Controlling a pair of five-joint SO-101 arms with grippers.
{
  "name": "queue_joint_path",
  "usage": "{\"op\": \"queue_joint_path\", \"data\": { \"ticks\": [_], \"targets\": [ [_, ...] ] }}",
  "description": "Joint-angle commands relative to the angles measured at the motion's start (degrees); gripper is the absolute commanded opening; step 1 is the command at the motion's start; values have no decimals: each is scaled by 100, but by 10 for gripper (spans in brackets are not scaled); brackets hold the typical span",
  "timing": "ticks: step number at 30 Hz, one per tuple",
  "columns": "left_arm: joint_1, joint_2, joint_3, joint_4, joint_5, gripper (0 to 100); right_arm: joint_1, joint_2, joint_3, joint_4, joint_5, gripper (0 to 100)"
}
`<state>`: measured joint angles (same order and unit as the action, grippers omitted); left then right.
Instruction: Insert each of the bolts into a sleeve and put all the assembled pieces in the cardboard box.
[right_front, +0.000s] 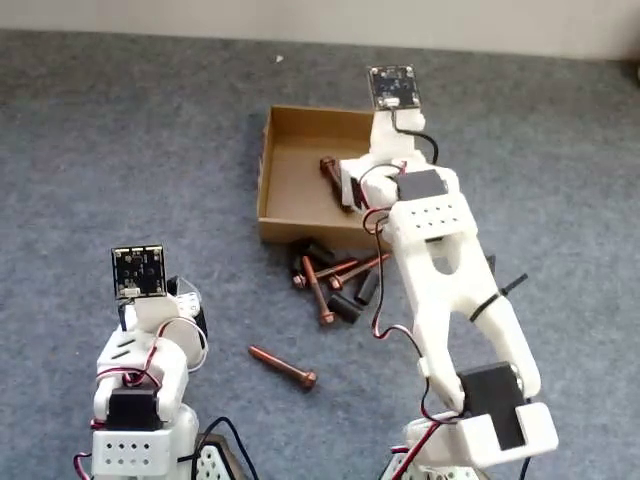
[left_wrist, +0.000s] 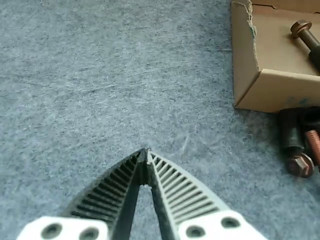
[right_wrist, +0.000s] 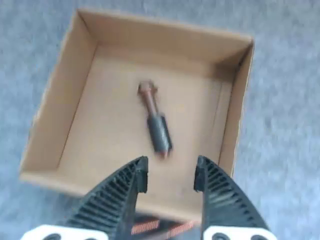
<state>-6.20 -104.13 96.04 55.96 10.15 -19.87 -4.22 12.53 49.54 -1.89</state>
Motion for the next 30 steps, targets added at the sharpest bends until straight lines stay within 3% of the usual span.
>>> {"op": "queue_joint_path", "data": {
  "ticks": [1,6,10,16,30],
  "targets": [
    [-40,-13,110,-132,-79,6,-646,-716,-312,945,-44,145],
    [-40,-13,110,-132,-79,6,-1305,-840,57,1270,0,145],
    [-40,-13,110,-132,-79,6,-1640,-840,655,1270,826,145],
    [-40,-13,110,-132,-79,6,-1640,-831,1244,1341,1037,145],
    [-48,-13,110,-123,-88,6,-1473,-743,1974,1754,2312,145]
  ]
}}
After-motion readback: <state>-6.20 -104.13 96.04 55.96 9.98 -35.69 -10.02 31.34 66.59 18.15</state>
